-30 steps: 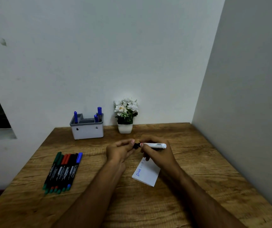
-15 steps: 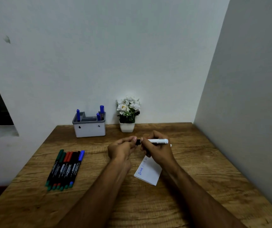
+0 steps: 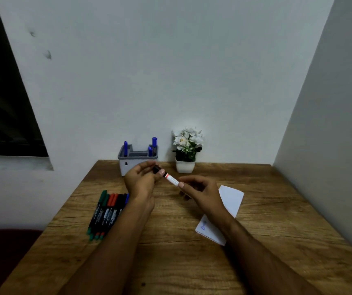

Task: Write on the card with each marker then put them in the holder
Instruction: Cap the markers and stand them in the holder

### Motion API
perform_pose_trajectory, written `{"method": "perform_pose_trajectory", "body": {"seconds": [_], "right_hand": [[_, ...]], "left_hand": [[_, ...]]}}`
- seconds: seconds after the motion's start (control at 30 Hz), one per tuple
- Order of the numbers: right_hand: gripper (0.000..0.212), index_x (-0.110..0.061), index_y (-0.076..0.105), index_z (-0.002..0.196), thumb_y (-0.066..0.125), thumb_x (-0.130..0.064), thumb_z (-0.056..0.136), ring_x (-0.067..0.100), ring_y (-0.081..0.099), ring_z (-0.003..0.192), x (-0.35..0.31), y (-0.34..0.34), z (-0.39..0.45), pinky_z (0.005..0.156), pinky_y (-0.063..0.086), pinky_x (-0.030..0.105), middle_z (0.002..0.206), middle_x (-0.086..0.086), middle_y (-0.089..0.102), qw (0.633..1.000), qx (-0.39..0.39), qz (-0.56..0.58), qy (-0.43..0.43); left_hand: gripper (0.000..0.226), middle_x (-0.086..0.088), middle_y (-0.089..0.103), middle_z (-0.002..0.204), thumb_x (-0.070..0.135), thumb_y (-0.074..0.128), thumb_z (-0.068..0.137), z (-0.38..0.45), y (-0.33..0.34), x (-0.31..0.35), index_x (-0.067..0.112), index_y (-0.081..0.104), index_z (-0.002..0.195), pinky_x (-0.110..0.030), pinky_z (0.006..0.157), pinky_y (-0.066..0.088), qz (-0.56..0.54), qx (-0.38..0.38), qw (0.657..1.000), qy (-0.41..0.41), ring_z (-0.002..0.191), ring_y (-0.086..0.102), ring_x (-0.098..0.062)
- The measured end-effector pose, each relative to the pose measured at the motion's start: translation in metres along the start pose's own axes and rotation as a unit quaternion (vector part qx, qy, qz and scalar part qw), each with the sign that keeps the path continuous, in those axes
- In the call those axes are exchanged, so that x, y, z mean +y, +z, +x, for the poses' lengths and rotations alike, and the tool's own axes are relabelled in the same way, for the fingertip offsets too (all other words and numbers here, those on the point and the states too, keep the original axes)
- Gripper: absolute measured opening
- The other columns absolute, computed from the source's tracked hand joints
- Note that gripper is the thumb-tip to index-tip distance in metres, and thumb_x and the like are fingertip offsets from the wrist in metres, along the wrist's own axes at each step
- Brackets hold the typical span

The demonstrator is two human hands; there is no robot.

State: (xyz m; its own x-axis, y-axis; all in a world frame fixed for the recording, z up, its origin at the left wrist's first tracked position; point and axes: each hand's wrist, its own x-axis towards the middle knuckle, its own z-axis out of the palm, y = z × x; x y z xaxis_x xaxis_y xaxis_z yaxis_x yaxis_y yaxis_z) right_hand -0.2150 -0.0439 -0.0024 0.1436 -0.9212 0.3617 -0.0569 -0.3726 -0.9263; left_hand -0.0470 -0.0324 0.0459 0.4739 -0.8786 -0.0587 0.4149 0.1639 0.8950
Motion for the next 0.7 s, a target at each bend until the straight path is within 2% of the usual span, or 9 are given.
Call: {"method": "perform_pose_trajectory", "body": {"seconds": [0.13,0.23,0.33,0.37,0.47,0.57,0.7], "right_hand": [[0.032,-0.018,0.075,0.123,0.076,-0.011,0.092,0.001,0.071,0.092,-0.003,0.033,0.018,0.079,0.055,0.017,0.099,-0.014,0.077,0.992,-0.043,-0.106,-0.050],[0.028,-0.016,0.076,0.120,0.075,-0.011,0.092,-0.005,0.068,0.090,-0.010,0.060,0.036,0.076,0.053,0.014,0.104,-0.011,0.077,0.981,-0.056,-0.169,-0.081],[0.018,-0.016,0.078,0.108,0.077,-0.013,0.090,0.000,0.071,0.086,-0.017,0.083,0.054,0.076,0.058,0.019,0.095,-0.006,0.079,0.971,-0.031,-0.209,-0.108],[0.015,-0.015,0.078,0.105,0.077,-0.013,0.090,0.001,0.072,0.084,-0.021,0.091,0.060,0.075,0.059,0.020,0.092,-0.006,0.078,0.969,-0.023,-0.214,-0.119],[0.010,-0.012,0.076,0.099,0.076,-0.010,0.089,0.007,0.073,0.077,-0.029,0.111,0.083,0.073,0.063,0.030,0.085,-0.001,0.077,0.963,-0.004,-0.233,-0.136],[0.008,-0.011,0.075,0.096,0.074,-0.011,0.088,0.013,0.074,0.075,-0.036,0.131,0.106,0.073,0.063,0.037,0.082,0.001,0.077,0.961,0.002,-0.237,-0.142],[0.013,-0.007,0.075,0.102,0.069,-0.007,0.091,0.013,0.071,0.080,-0.040,0.149,0.122,0.074,0.058,0.024,0.091,0.006,0.079,0.961,0.019,-0.234,-0.145]], "left_hand": [[0.039,-0.013,0.074,0.101,-0.018,0.072,0.073,0.005,-0.012,0.010,-0.002,0.067,0.108,-0.029,0.079,0.060,0.023,-0.050,0.996,0.069,0.094,0.073,-0.020],[0.037,-0.003,0.075,0.097,-0.007,0.076,0.076,0.014,-0.024,0.015,0.009,0.070,0.109,-0.021,0.076,0.059,0.097,-0.057,0.984,0.135,0.090,0.073,-0.010],[0.029,0.014,0.072,0.088,0.007,0.083,0.074,0.024,-0.039,0.021,0.017,0.075,0.101,-0.010,0.074,0.054,0.209,-0.020,0.951,0.226,0.084,0.068,0.007],[0.028,0.015,0.072,0.088,0.010,0.083,0.074,0.027,-0.044,0.024,0.017,0.076,0.099,-0.009,0.074,0.053,0.237,-0.014,0.940,0.245,0.084,0.067,0.008],[0.026,0.012,0.073,0.086,0.003,0.081,0.075,0.038,-0.052,0.038,0.014,0.077,0.099,-0.013,0.074,0.054,0.249,-0.025,0.930,0.269,0.084,0.070,0.002],[0.023,0.015,0.070,0.081,-0.003,0.077,0.078,0.052,-0.054,0.056,0.011,0.077,0.096,-0.005,0.066,0.048,0.245,-0.016,0.923,0.295,0.075,0.067,0.009],[0.021,0.010,0.075,0.085,0.002,0.079,0.077,0.080,-0.056,0.067,0.015,0.078,0.094,-0.008,0.067,0.051,0.260,-0.007,0.916,0.307,0.081,0.069,0.003]]}}
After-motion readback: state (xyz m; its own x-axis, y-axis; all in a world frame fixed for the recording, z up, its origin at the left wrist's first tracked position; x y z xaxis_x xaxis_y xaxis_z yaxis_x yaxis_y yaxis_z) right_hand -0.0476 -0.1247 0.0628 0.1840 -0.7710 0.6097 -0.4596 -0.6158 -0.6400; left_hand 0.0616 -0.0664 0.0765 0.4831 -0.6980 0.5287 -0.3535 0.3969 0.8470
